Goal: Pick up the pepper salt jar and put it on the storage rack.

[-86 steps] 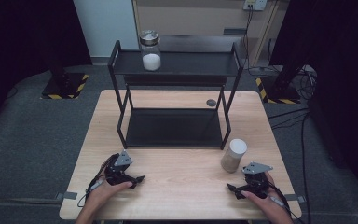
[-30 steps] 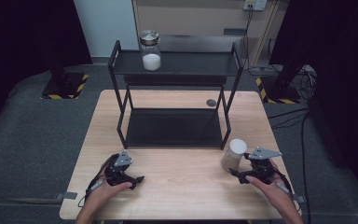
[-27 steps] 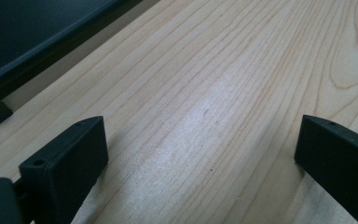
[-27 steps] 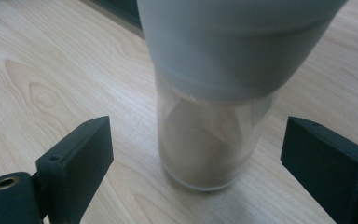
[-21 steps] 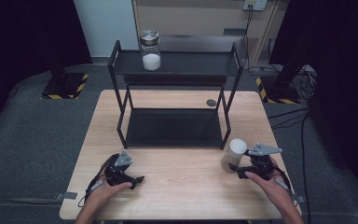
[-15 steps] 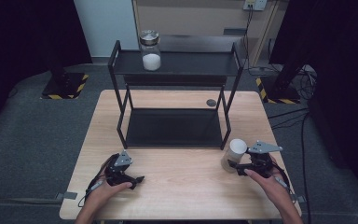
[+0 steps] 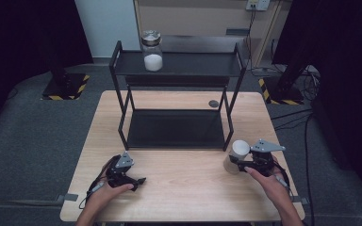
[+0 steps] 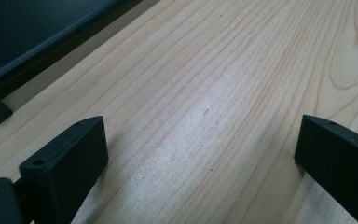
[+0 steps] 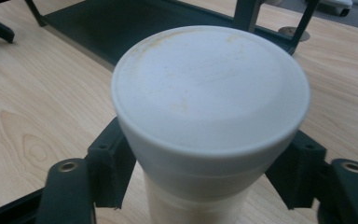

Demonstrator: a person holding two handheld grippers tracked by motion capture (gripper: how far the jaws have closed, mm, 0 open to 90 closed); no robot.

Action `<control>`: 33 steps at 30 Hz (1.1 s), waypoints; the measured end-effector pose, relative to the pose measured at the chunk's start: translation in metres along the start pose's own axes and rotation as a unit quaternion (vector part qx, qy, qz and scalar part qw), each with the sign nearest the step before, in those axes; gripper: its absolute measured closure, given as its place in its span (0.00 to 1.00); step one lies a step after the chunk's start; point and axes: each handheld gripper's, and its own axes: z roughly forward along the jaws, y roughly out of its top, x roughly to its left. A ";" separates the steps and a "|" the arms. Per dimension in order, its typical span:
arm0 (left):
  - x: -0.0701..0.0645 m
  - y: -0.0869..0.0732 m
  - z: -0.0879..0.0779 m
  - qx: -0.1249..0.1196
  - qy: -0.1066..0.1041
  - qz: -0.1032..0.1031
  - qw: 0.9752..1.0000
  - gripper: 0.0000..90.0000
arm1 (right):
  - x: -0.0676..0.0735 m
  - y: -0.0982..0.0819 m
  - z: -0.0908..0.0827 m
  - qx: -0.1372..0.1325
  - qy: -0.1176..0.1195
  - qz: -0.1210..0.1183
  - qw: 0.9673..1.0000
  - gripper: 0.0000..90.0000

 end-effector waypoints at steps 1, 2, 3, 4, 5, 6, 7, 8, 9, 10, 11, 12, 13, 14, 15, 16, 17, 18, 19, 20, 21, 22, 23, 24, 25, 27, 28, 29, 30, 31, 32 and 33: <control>0.000 0.000 0.000 0.000 0.000 0.000 1.000 0.01 | 0.000 -0.001 0.000 -0.002 0.000 0.002 1.000 0.38; 0.000 0.000 0.000 0.000 0.000 0.000 1.000 0.01 | 0.001 -0.002 0.001 -0.005 -0.001 0.002 1.000 0.38; 0.000 0.000 0.000 0.000 0.000 0.000 1.000 0.01 | 0.002 -0.003 0.001 -0.007 -0.004 0.002 1.000 0.38; 0.000 0.000 0.000 0.000 0.000 0.000 1.000 0.01 | 0.004 -0.005 0.000 -0.010 -0.008 -0.002 1.000 0.39; 0.000 0.000 0.000 0.000 0.000 0.000 1.000 0.01 | 0.006 -0.006 0.000 -0.012 -0.012 -0.002 1.000 0.39; 0.000 0.000 0.000 0.000 0.000 0.000 1.000 0.01 | 0.007 -0.007 0.000 -0.014 -0.013 -0.001 1.000 0.39; 0.000 0.000 0.000 0.000 0.000 0.000 1.000 0.01 | 0.008 -0.007 0.000 -0.016 -0.015 -0.002 1.000 0.39; 0.000 0.000 0.000 0.000 0.000 0.000 1.000 0.01 | 0.008 -0.007 0.000 -0.015 -0.016 -0.003 1.000 0.39; 0.000 0.000 0.000 0.000 -0.001 0.000 1.000 0.01 | 0.008 -0.005 -0.001 -0.013 -0.017 -0.001 1.000 0.39; 0.000 0.000 0.000 0.000 -0.001 0.000 1.000 0.01 | 0.009 -0.005 -0.001 -0.011 -0.018 0.000 1.000 0.39; 0.000 0.000 0.000 0.000 -0.001 0.000 1.000 0.01 | 0.010 -0.004 -0.001 -0.011 -0.019 -0.001 1.000 0.39; 0.000 0.000 0.000 0.000 -0.001 0.000 1.000 0.01 | 0.012 -0.003 -0.001 -0.010 -0.022 -0.003 1.000 0.39; 0.001 0.000 0.000 0.000 -0.001 0.000 1.000 0.01 | 0.014 -0.002 -0.001 -0.010 -0.022 -0.007 1.000 0.39; 0.001 0.000 0.000 0.000 -0.001 0.000 1.000 0.01 | 0.013 -0.001 -0.002 -0.009 -0.017 -0.008 1.000 0.39; 0.001 0.000 0.000 0.000 -0.002 0.000 1.000 0.01 | 0.013 0.000 -0.002 -0.009 -0.012 -0.008 1.000 0.39; 0.001 0.000 0.000 0.000 -0.002 0.000 1.000 0.01 | 0.012 0.002 -0.002 -0.009 -0.006 -0.010 1.000 0.39; 0.001 0.000 0.000 0.000 -0.002 0.000 1.000 0.01 | 0.012 0.003 -0.002 -0.009 -0.001 -0.014 1.000 0.39; 0.001 0.000 0.000 0.000 -0.002 0.000 1.000 0.01 | 0.013 0.005 -0.001 -0.008 0.003 -0.017 1.000 0.39; 0.001 0.000 0.000 0.000 -0.001 0.000 1.000 0.01 | 0.014 0.007 -0.001 -0.007 0.007 -0.020 1.000 0.39; 0.001 0.000 0.000 0.000 -0.001 0.000 1.000 0.01 | 0.014 0.010 0.000 -0.006 0.012 -0.023 1.000 0.39; 0.001 0.000 0.000 0.000 -0.001 0.000 1.000 0.01 | 0.015 0.011 0.001 -0.005 0.016 -0.026 1.000 0.39; 0.001 0.000 0.000 0.000 -0.001 0.000 1.000 0.01 | 0.015 0.013 0.002 -0.004 0.020 -0.028 0.999 0.39; 0.001 0.000 0.000 0.000 -0.001 0.000 1.000 0.01 | 0.015 0.015 0.004 -0.003 0.024 -0.031 0.999 0.39; 0.001 0.000 0.000 0.000 -0.001 0.000 1.000 0.01 | 0.015 0.016 0.005 -0.002 0.028 -0.033 0.999 0.39; 0.001 0.000 0.000 0.000 -0.001 0.000 1.000 0.01 | 0.015 0.018 0.006 -0.002 0.032 -0.036 0.999 0.39; 0.001 0.000 0.000 0.000 -0.001 0.000 1.000 0.01 | 0.016 0.022 0.010 0.000 0.038 -0.041 0.998 0.39; 0.001 0.000 0.000 0.000 -0.001 0.000 1.000 0.01 | 0.016 0.023 0.011 0.001 0.042 -0.042 0.998 0.39; 0.001 0.000 0.000 0.000 -0.001 0.000 1.000 0.01 | 0.015 0.025 0.013 0.002 0.045 -0.043 0.998 0.39; 0.001 0.000 0.000 0.000 -0.001 0.000 1.000 0.01 | 0.015 0.027 0.014 0.003 0.047 -0.044 0.998 0.39; 0.001 0.000 0.000 0.000 -0.001 0.000 1.000 0.01 | 0.016 0.029 0.015 0.003 0.048 -0.046 0.998 0.39; 0.001 0.000 0.000 0.000 -0.001 0.000 1.000 0.01 | 0.016 0.030 0.017 0.004 0.051 -0.047 0.998 0.39; 0.001 0.000 0.000 0.000 -0.001 0.000 1.000 0.01 | 0.015 0.031 0.018 0.004 0.052 -0.048 0.997 0.39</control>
